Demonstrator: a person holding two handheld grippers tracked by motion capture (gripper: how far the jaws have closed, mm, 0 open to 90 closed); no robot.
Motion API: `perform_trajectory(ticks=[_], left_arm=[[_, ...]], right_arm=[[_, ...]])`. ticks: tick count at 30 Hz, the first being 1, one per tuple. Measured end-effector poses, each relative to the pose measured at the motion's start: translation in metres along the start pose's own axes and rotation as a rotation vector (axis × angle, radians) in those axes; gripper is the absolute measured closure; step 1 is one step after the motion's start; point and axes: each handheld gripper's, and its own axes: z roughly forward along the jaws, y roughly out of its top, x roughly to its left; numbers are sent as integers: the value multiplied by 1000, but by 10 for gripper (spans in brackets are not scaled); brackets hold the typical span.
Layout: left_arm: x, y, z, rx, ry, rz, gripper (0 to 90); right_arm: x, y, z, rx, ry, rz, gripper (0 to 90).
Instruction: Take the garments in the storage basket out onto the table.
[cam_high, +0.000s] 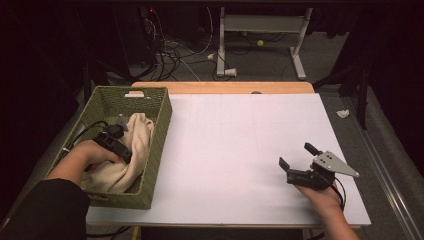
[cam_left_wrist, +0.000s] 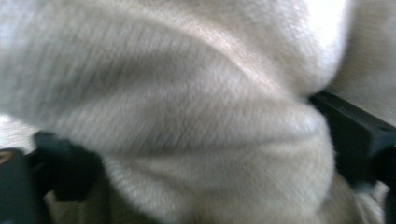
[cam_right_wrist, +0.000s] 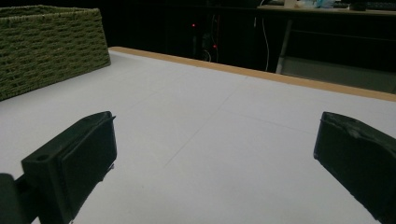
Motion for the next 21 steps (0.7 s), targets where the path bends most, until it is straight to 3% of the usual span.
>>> perform_trajectory(ticks=[8, 10, 11, 14, 18, 21], left_arm=[[-7, -10, -12, -56, 8, 73, 342], [-5, -12, -13, -73, -10, 63, 370], [-2, -15, -15, -96, -42, 35, 386], [2, -19, -20, -126, -74, 25, 428], [1, -25, -30, -155, -86, 42, 505], [-4, -25, -40, -145, -85, 70, 522]], right_arm=[[-1, 0, 0, 1, -6, 1, 0], [-1, 0, -1, -2, -8, 2, 0], [-1, 0, -1, -3, -9, 3, 0], [-2, 0, -1, -1, -11, 5, 0], [-3, 0, -2, -2, -12, 11, 0], [-3, 1, -3, -6, -13, 10, 0]])
